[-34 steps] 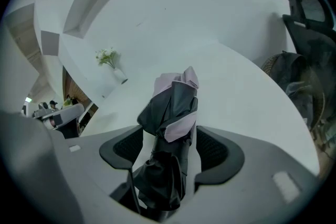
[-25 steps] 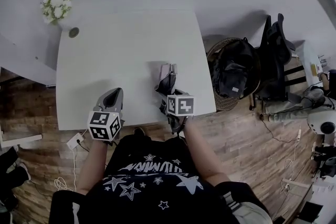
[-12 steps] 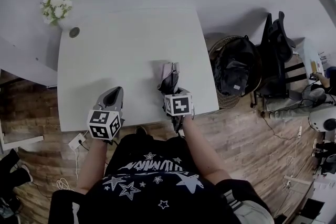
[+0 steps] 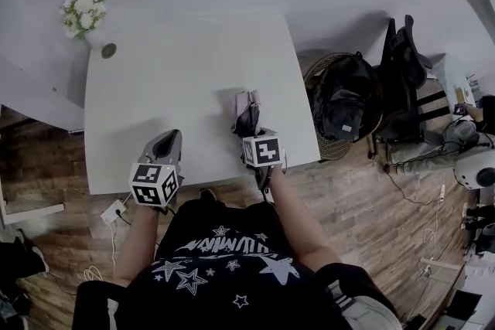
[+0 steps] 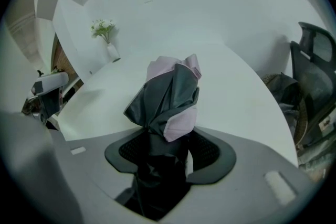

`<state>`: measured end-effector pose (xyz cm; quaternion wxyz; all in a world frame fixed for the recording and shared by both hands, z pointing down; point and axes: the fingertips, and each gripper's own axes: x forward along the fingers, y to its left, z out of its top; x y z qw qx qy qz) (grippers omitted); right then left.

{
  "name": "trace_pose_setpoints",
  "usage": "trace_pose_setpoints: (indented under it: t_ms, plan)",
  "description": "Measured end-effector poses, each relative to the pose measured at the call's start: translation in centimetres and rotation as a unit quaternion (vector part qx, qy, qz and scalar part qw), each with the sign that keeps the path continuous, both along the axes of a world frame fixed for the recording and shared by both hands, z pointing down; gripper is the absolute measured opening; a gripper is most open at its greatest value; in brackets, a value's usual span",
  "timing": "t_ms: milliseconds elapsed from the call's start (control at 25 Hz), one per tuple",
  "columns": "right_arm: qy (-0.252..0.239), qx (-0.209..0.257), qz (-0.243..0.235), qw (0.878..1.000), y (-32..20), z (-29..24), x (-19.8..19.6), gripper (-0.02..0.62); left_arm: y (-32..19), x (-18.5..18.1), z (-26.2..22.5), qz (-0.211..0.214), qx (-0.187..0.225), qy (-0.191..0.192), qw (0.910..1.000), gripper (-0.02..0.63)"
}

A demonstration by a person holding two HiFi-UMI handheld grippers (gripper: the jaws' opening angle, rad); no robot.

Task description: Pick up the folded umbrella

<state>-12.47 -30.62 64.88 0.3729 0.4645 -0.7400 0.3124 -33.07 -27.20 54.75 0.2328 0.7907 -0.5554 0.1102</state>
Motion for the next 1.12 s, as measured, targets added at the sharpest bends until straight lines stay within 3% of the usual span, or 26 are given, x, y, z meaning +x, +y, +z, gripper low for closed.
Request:
trace_pose_setpoints:
  t_ms: [680,1120]
  plan:
    - [-0.104,0.084,-0.010,0.991,-2.8,-8.0,0.2,0.249,0.9,0.6,-2.8,-0.050,0.031,-0.004,0.9983,0.003]
    - [-0.151,0.111,-0.057,0.981,-2.9,-12.0,2.2,0.249,2.4,3.8,-5.1,-0.097,0.049,-0.017,0.9939,0.003]
